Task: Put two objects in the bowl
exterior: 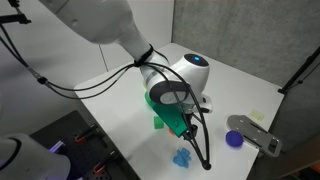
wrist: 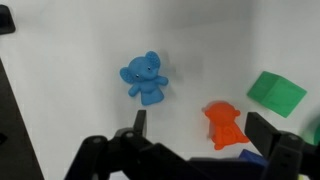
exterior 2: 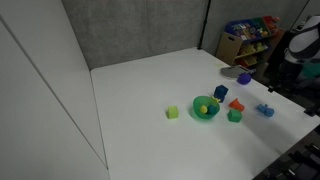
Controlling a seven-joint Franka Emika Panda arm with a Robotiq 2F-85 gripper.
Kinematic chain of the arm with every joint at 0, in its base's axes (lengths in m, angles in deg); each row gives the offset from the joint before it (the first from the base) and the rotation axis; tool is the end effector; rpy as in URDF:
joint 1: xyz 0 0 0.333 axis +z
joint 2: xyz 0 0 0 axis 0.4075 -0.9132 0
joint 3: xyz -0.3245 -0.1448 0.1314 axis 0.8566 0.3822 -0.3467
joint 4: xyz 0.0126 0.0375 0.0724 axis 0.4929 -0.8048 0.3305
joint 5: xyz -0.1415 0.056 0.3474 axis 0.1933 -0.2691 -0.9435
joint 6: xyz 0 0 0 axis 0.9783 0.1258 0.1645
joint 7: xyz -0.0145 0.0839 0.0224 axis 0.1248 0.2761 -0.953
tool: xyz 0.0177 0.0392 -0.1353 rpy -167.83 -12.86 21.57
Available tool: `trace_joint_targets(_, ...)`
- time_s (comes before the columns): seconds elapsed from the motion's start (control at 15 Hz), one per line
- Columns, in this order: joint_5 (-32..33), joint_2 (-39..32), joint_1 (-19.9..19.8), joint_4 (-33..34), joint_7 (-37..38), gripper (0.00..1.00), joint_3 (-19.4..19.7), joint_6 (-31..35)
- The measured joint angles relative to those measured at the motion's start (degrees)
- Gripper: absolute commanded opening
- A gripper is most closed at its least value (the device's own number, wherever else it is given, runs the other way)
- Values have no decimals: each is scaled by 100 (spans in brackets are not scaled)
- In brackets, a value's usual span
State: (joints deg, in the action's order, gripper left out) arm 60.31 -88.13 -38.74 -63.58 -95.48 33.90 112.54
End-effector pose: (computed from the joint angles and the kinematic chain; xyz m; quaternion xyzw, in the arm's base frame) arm 0.4739 -0.2508 0.2472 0.9948 -0.0943 -0.0393 0.0021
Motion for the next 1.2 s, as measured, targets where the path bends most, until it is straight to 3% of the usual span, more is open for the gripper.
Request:
trace_joint_targets(0.6,376,-2154,-308,1154,-29,100,-119,787)
trace_joint_targets(1.07,400,-2981,-308,1790,335,100,-143,882)
trace_joint_targets(1.13,413,-3019,-308,1826,386,75,-143,881)
trace_joint_targets(1.2,431,-3043,-308,1847,425,72,-142,879)
